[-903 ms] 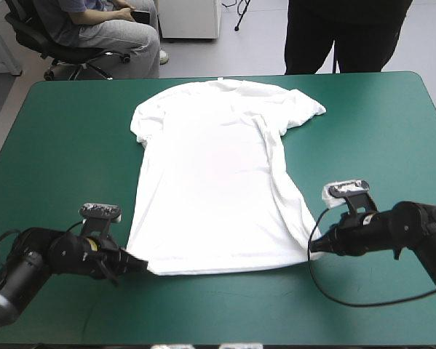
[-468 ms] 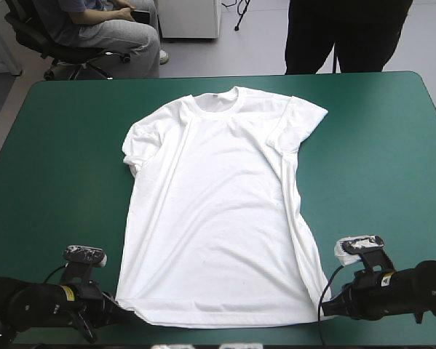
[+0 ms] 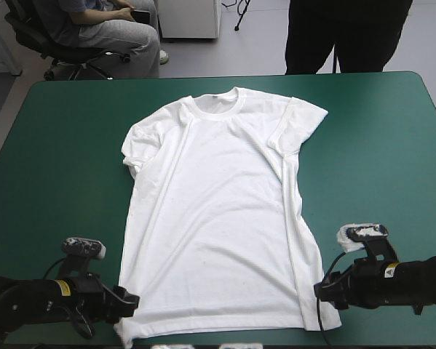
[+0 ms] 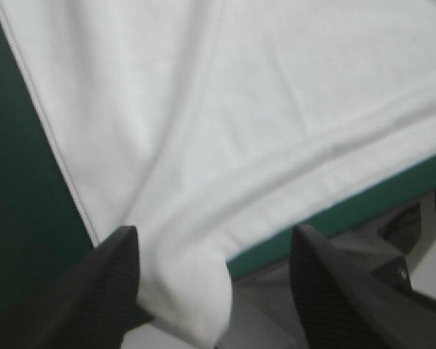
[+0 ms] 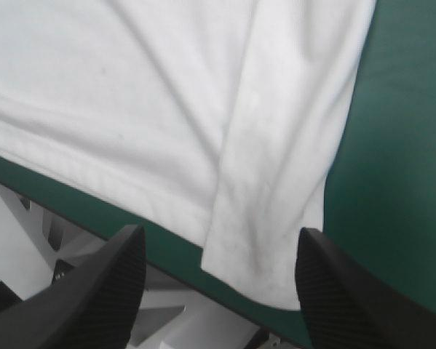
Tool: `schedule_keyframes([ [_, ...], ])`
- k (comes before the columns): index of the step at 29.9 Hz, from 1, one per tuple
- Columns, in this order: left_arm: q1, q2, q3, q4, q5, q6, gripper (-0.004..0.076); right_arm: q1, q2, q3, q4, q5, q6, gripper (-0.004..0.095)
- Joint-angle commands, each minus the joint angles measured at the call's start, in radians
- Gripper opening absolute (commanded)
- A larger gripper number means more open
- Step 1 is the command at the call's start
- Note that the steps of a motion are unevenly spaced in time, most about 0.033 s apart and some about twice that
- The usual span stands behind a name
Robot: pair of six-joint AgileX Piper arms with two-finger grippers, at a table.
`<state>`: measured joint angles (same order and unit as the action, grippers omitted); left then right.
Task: Fold the cloth
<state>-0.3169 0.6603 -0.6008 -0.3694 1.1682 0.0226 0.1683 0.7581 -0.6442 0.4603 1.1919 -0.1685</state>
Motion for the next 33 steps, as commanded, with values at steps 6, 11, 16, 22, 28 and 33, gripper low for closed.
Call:
schedule_keyframes([
  [6,-0.003,0.049,-0.326,0.238,-0.086,-0.218,0.0454,-0.005,0.007,-0.335,-0.123,-0.09,0.04,0.0492],
  [11,-0.003,0.188,-0.462,0.279,-0.088,-0.241,0.0454,-0.005,0.052,-0.433,-0.129,-0.088,0.04,0.0468],
  [16,-0.001,0.368,-0.618,0.339,-0.084,-0.235,0.0446,-0.005,0.072,-0.44,-0.124,-0.09,0.04,0.0468],
  [22,0.001,0.594,-0.793,0.35,-0.036,-0.222,0.0446,-0.005,0.074,-0.44,-0.124,-0.095,0.04,0.0468],
  [28,0.12,0.759,-0.872,0.188,0.001,-0.109,0.0446,-0.005,0.074,-0.44,-0.124,-0.095,0.04,0.0469],
  [33,0.209,0.842,-0.872,0.176,0.034,-0.038,0.0434,-0.005,0.074,-0.438,-0.124,-0.095,0.036,0.0468],
])
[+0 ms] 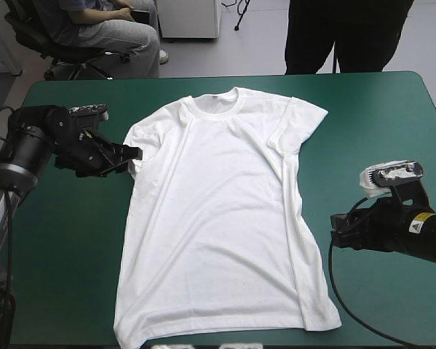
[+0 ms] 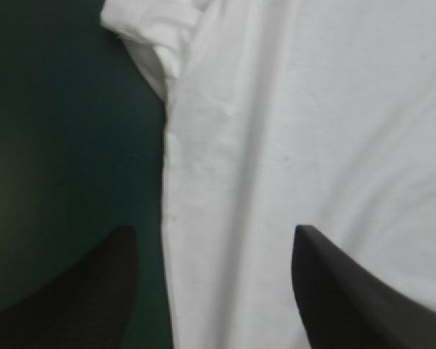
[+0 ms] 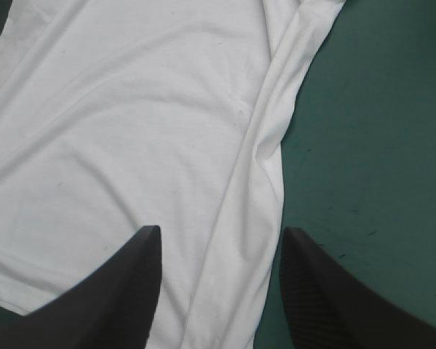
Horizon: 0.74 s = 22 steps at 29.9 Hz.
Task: Fold the cloth
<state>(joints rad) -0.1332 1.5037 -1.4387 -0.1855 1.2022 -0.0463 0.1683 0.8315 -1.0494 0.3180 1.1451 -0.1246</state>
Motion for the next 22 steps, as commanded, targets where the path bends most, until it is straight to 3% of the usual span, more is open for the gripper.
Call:
schedule_keyframes([
  [1,0.025,0.013,-0.034,0.027,0.004,0.031,0.0426,-0.005,0.0,-0.031,0.018,-0.05,-0.008,0.0468],
  [14,-0.03,0.224,-0.034,0.085,-0.047,0.052,0.0402,-0.005,0.007,-0.031,-0.027,-0.086,0.026,0.0462],
  [22,-0.082,0.331,-0.034,0.115,-0.162,0.019,0.0402,-0.005,0.046,-0.031,-0.027,-0.075,0.048,0.0442],
])
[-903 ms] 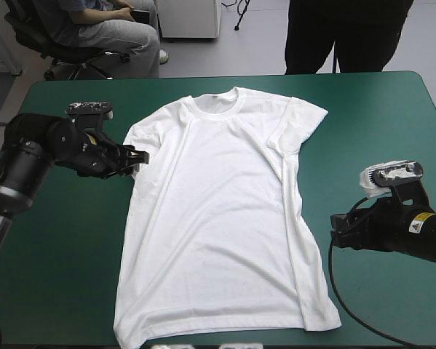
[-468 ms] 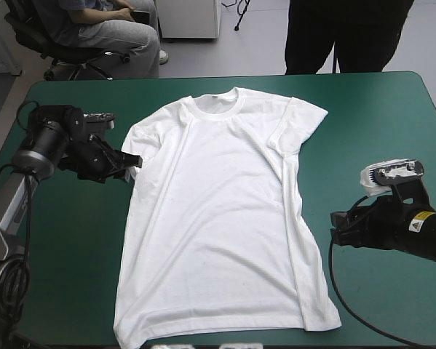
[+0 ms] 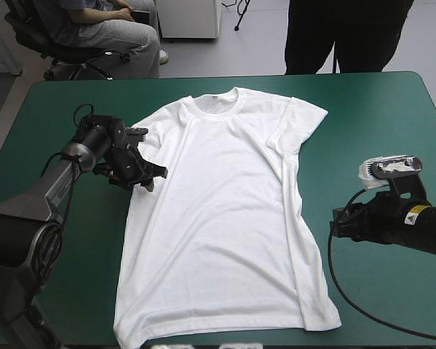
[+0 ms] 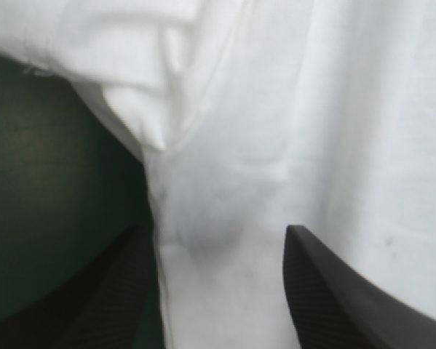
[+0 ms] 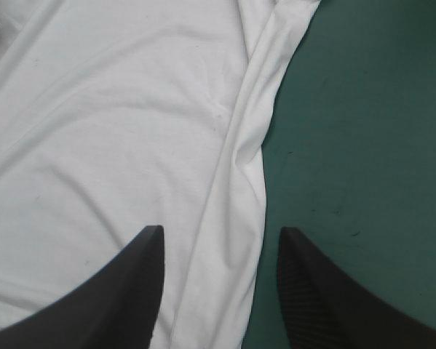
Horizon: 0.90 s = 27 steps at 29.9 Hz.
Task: Fold the cloth
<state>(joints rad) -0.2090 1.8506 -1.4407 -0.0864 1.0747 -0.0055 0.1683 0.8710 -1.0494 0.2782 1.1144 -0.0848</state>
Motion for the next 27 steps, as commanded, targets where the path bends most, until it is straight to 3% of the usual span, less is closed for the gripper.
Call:
schedule_keyframes([
  [1,-0.006,0.002,-0.032,0.026,-0.036,-0.024,0.0403,-0.005,0.008,-0.031,0.014,-0.043,0.008,0.0442],
  [6,-0.01,0.072,-0.032,0.028,-0.025,-0.019,0.0393,-0.005,0.011,-0.031,0.012,-0.054,0.008,0.0441],
  [8,-0.017,0.084,-0.032,0.013,-0.027,-0.013,0.0342,-0.005,0.022,-0.031,0.012,-0.067,0.008,0.0441],
  [10,-0.023,0.086,-0.032,0.013,-0.029,-0.004,0.0229,-0.005,0.044,-0.031,0.013,-0.065,-0.004,0.0442],
  [13,-0.03,0.084,-0.032,0.025,-0.039,0.012,-0.002,-0.005,0.12,-0.061,0.043,-0.043,-0.062,0.0475],
  [19,-0.032,0.084,-0.032,0.018,-0.039,0.019,-0.0017,-0.002,0.315,-0.278,0.012,-0.026,-0.119,0.0508],
  [27,-0.032,0.084,-0.032,0.015,-0.039,0.019,-0.0017,0.137,0.611,-0.575,-0.214,0.037,-0.102,0.0511],
])
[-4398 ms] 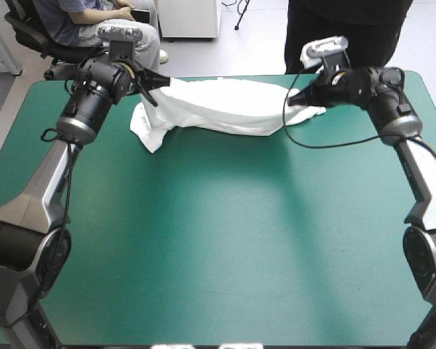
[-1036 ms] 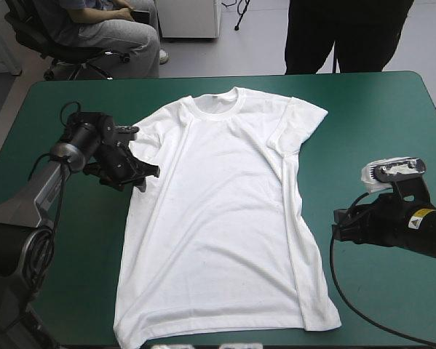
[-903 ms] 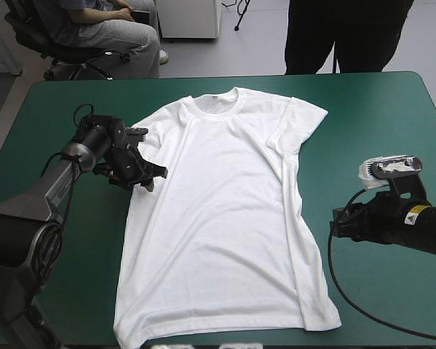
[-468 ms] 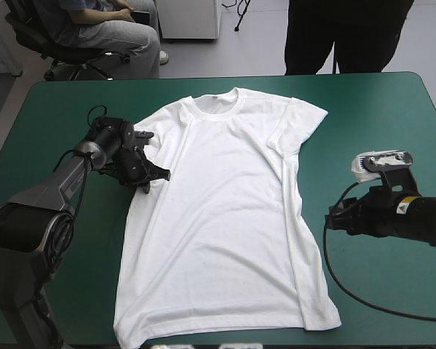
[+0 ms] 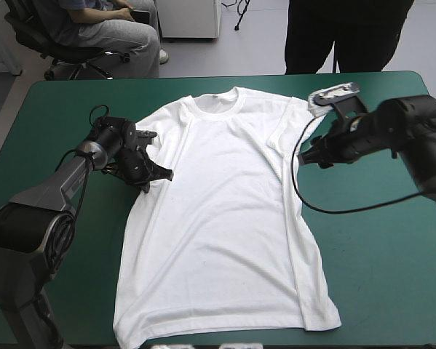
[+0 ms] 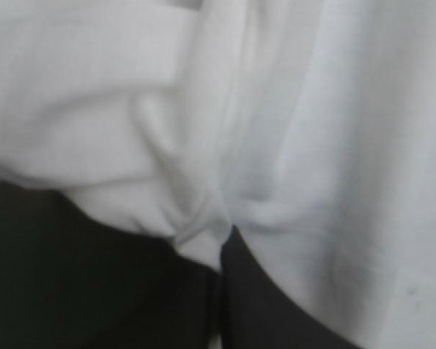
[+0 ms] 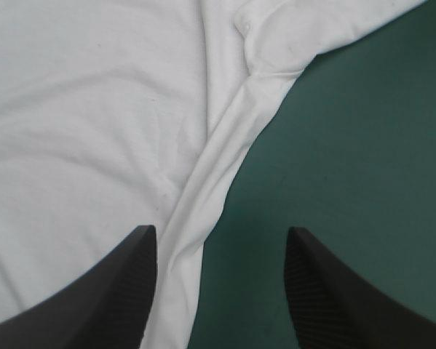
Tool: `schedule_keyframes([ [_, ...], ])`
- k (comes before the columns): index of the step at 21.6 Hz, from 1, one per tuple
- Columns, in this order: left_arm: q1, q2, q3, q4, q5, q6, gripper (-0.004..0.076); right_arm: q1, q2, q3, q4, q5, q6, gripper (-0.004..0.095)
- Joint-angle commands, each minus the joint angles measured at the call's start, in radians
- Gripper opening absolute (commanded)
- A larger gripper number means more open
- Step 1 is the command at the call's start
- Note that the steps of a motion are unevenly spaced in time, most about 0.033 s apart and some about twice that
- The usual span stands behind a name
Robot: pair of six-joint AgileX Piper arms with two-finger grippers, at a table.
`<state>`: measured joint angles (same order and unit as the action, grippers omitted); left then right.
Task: Fold the cloth
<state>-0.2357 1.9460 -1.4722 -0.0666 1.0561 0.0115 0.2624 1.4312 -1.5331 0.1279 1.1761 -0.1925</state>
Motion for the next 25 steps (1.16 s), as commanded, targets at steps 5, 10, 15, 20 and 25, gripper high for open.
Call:
schedule_keyframes([
  [5,-0.005,-0.012,-0.001,-0.01,-0.003,0.014,-0.0017,0.066,0.28,-0.14,-0.099,-0.075,0.084,0.0626],
  [10,-0.005,-0.012,-0.001,-0.01,-0.003,0.014,-0.0017,0.066,0.414,-0.14,-0.097,-0.155,0.095,0.0625],
  [15,-0.005,-0.012,-0.001,-0.013,-0.003,0.014,-0.0017,0.066,0.51,-0.14,-0.073,-0.18,0.121,0.0611],
  [20,-0.005,-0.012,-0.001,-0.013,-0.003,0.014,-0.0017,0.066,0.571,-0.14,-0.044,-0.148,0.145,0.0565],
  [25,-0.005,-0.014,-0.001,-0.013,-0.005,0.014,-0.0017,0.066,0.59,-0.14,-0.057,-0.1,0.159,0.0124],
])
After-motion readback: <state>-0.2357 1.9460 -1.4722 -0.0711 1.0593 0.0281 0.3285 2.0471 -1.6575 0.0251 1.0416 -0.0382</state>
